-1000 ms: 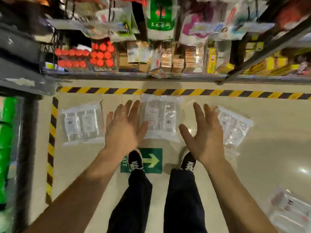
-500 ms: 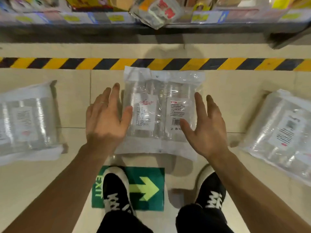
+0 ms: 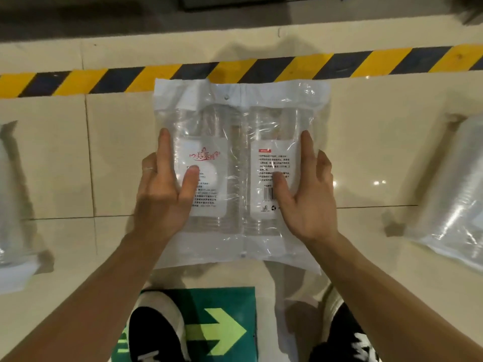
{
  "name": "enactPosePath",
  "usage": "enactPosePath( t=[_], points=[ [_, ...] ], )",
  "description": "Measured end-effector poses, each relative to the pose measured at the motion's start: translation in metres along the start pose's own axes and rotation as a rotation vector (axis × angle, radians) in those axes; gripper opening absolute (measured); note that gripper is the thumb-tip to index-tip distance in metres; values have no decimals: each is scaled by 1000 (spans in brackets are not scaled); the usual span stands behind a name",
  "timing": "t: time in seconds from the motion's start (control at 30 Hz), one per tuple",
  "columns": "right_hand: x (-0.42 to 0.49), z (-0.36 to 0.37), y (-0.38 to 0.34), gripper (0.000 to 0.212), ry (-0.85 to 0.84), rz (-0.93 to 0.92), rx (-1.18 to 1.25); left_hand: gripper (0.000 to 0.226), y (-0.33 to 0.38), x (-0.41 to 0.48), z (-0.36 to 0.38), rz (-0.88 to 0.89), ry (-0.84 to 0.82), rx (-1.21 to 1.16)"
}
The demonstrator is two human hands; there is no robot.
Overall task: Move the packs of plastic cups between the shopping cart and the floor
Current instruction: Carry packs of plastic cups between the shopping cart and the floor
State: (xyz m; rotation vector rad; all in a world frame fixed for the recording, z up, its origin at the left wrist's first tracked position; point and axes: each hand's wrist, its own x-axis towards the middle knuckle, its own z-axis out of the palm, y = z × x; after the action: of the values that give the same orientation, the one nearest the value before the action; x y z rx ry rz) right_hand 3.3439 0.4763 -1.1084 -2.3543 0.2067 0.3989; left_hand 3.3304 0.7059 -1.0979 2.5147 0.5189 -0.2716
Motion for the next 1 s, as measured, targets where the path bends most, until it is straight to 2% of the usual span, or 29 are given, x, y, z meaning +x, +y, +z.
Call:
enactPosePath(
  t=[0.17, 0.3, 0.53, 0.67, 0.77, 0.9, 1.0],
  points=[
    [-15, -44, -8, 71, 54, 11, 77, 67, 36, -10, -19, 195, 37, -15],
    [-40, -120, -18, 71, 181, 34, 79, 69, 111, -29, -51, 261, -2, -16],
    [-102, -302, -51, 72, 406, 109, 94, 72, 285, -65, -123, 494, -119, -145],
    [-150, -421, -79, 73, 582, 155, 69, 71, 397, -101, -172, 675, -36, -98],
    [-200, -509, -107, 72, 762, 165, 73, 68, 480, -146, -215, 833, -64, -208],
    [-280, -614, -148, 73, 938, 226, 60, 70, 585, -214, -281, 902, -92, -186],
    [-341, -683, -186, 74, 1044, 264, 62, 70, 650, -264, -337, 1052, -107, -216]
  ],
)
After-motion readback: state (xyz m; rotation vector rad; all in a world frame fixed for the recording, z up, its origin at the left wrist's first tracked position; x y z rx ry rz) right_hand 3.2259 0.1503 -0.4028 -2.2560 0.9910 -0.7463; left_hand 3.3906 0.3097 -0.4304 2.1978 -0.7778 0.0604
